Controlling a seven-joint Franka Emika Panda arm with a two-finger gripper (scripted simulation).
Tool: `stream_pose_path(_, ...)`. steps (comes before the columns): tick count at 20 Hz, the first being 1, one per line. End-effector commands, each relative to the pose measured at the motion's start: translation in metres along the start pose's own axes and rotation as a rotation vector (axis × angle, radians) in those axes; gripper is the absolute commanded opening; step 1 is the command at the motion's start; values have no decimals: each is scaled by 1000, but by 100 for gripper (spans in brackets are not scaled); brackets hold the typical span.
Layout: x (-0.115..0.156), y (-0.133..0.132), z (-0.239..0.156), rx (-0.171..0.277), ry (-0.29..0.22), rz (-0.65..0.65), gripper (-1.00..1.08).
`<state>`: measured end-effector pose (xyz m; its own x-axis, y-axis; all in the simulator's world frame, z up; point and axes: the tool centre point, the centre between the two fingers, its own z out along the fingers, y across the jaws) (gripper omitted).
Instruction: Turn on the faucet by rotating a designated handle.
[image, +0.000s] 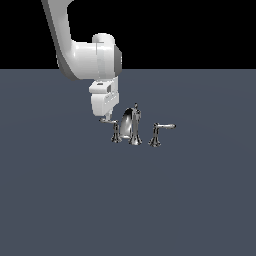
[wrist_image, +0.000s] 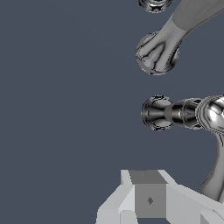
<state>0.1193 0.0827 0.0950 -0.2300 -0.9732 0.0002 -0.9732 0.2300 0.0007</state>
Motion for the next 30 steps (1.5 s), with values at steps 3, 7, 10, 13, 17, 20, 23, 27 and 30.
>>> stream_pose_path(3, -3, 9, 0, 0, 0, 0, -100)
stream_pose_path(7, -8, 21, 0, 0, 0, 0, -100)
stream_pose_path(10, -12, 30, 0, 0, 0, 1, -100)
stream_pose_path(13, -16, 40, 0, 0, 0, 1, -100)
stream_pose_path(17, -8, 36, 0, 10, 2, 11, -100)
stream_pose_path(20, -6, 45, 0, 9, 2, 10, -100)
stream_pose_path(23, -5, 53, 0, 7, 1, 8, -100)
stream_pose_path(27, -3, 65, 0, 5, 1, 6, -100)
stream_pose_path(30, -1, 74, 0, 4, 1, 4, -100)
